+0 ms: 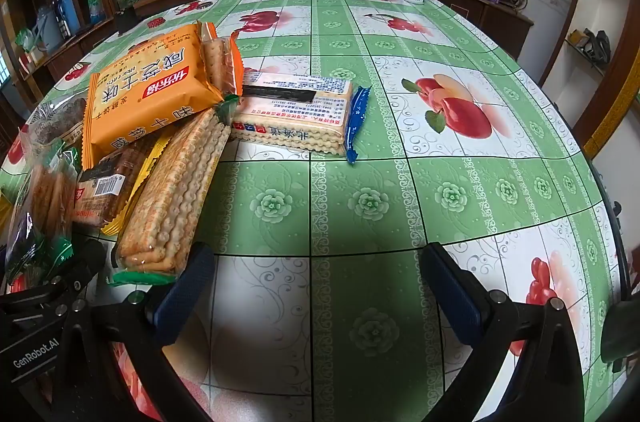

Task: Organize snacks
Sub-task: 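Grasp the orange cheese cracker pack with the left gripper and lift it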

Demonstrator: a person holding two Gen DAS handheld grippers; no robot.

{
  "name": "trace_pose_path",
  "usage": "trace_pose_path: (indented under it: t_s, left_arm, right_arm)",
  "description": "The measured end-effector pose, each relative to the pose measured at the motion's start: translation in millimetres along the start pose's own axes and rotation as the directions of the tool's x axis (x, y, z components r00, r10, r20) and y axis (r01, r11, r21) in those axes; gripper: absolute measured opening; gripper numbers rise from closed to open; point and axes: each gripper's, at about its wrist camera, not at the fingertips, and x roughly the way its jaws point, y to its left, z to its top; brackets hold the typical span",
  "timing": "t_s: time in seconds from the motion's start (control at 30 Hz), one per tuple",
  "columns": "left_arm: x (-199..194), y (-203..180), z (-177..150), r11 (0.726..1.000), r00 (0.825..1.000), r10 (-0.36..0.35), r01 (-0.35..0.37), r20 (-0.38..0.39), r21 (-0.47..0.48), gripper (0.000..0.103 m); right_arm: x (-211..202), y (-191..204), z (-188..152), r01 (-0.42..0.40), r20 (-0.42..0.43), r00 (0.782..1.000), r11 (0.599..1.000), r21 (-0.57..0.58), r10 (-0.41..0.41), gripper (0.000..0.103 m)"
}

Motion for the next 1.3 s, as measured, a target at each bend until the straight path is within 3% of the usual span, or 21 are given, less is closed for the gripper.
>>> trace_pose_path:
  t_s: [0.3,0.43,0.67,0.87,1.0,1.2,1.3]
  left_arm:
    - [-1,0,-1,1.000,1.000,-0.016,0.016,-0.014,0.018,0.103]
    - [-11,1,-6,0.998,0.999,-0.042,0.043,-0.022,0.046,0.103]
    - [-54,-2,2,0.995,0.995,-0.082,0.077,0.063,0.066,0.103]
    - [-74,-5,32,0.989,0.991,-0.053,0.035,0.126,0.145,0.103]
    - [-71,-15,48,0.965,0.983,-0.112,0.073,0.144,0.252,0.103]
    - [-41,-54,68,0.872,0.981,-0.185,0.141,0.049,0.469,0.103]
    - [-29,-65,73,0.837,0.977,-0.213,0.175,0.015,0.518,0.103]
  right_arm:
    - [-1,-1,-1,-0.006,-0.010,1.000,1.000,-0.021,0.006,0.103]
    - [-20,-10,-10,0.046,-0.003,0.999,0.998,-0.047,-0.046,0.102]
    - [-56,-17,-4,0.000,0.058,0.998,0.998,-0.058,0.003,0.103]
    - [-57,-3,18,-0.024,0.072,0.997,0.994,-0.106,0.031,0.102]
    - [-57,-4,20,-0.014,0.075,0.997,0.995,-0.100,0.022,0.102]
    - [-54,-15,15,-0.021,0.059,0.998,0.997,-0.080,0.026,0.102]
    - [-53,-21,16,-0.021,0.057,0.998,0.997,-0.070,0.025,0.102]
